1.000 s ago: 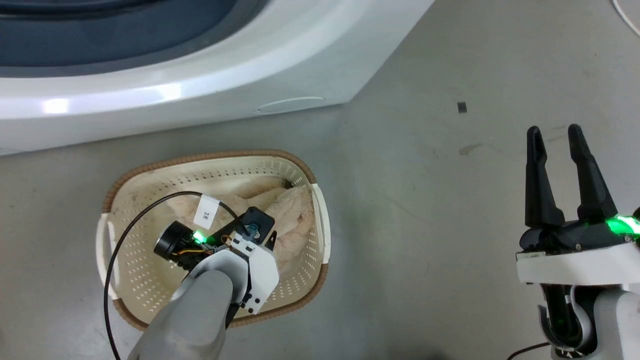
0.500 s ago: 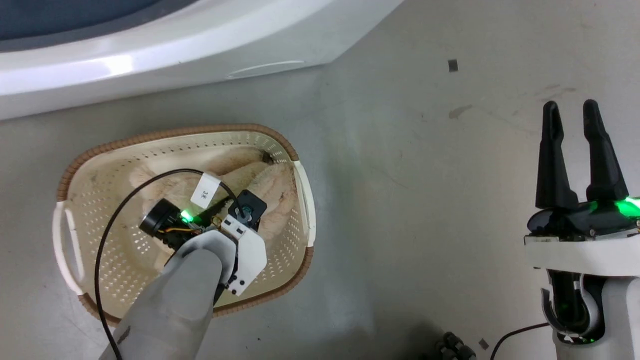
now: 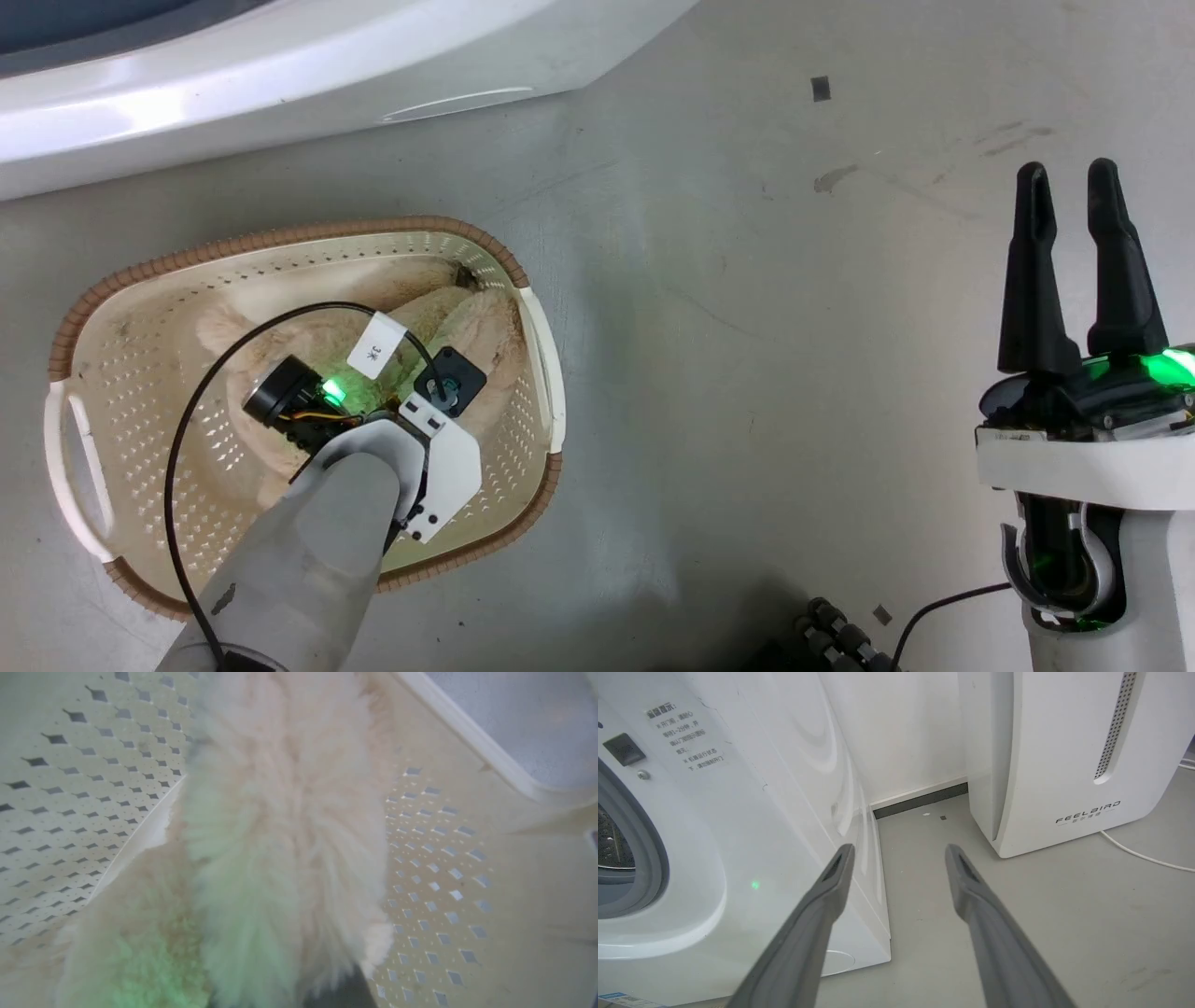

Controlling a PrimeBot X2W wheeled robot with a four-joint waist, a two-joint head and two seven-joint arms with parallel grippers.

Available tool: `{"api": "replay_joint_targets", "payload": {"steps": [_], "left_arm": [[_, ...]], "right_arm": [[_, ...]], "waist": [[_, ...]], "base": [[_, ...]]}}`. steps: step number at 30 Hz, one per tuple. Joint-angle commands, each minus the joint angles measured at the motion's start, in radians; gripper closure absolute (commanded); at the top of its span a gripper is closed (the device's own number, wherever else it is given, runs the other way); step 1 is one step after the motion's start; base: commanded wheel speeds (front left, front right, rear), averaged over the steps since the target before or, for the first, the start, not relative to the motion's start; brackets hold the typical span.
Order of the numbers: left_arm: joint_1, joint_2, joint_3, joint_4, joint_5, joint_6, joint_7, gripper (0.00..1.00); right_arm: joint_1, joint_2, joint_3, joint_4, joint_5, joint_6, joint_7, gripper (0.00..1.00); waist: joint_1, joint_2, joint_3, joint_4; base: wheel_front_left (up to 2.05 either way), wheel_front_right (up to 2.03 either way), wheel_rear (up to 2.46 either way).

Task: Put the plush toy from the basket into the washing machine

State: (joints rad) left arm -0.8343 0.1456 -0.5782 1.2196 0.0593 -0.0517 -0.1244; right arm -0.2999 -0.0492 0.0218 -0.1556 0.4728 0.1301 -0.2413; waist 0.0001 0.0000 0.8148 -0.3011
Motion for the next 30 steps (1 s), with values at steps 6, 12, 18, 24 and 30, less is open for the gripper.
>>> {"api": "replay_joint_targets", "payload": {"steps": [6, 12, 18, 24, 30], "left_arm": [[-0.017, -0.004, -0.024, 0.071, -0.033, 0.012, -0.04, 1.0], [0.03, -0.025, 0.006, 0.071, -0.084, 0.014, -0.094, 1.0], [0.095, -0.06, -0.001, 0.053, -0.111, -0.007, -0.133, 1.0], [0.154, -0.076, 0.0, -0.044, -0.135, -0.008, -0.137, 1.0], [0.266, -0.074, 0.01, -0.202, -0.155, 0.002, -0.137, 1.0]], "right_arm": [[-0.027, -0.001, 0.006, 0.009, 0.02, 0.001, -0.02, 0.0], [-0.006, -0.001, 0.014, 0.041, 0.007, 0.001, -0.02, 0.0], [0.049, -0.001, 0.018, 0.085, -0.028, 0.001, -0.02, 0.0], [0.095, -0.001, 0.017, 0.109, -0.057, 0.001, -0.02, 0.0], [0.145, -0.001, -0.007, 0.129, -0.075, 0.001, -0.02, 0.0]], "waist": [[-0.0001, 0.0, -0.03, 0.0], [-0.0001, 0.0, -0.109, 0.024], [-0.0001, 0.0, -0.249, 0.091], [-0.0001, 0.0, -0.348, 0.141], [-0.0001, 0.0, -0.455, 0.192]], "base": [[0.0, 0.0, 0.0], [0.0, 0.0, 0.0], [0.0, 0.0, 0.0], [0.0, 0.0, 0.0], [0.0, 0.0, 0.0]]}}
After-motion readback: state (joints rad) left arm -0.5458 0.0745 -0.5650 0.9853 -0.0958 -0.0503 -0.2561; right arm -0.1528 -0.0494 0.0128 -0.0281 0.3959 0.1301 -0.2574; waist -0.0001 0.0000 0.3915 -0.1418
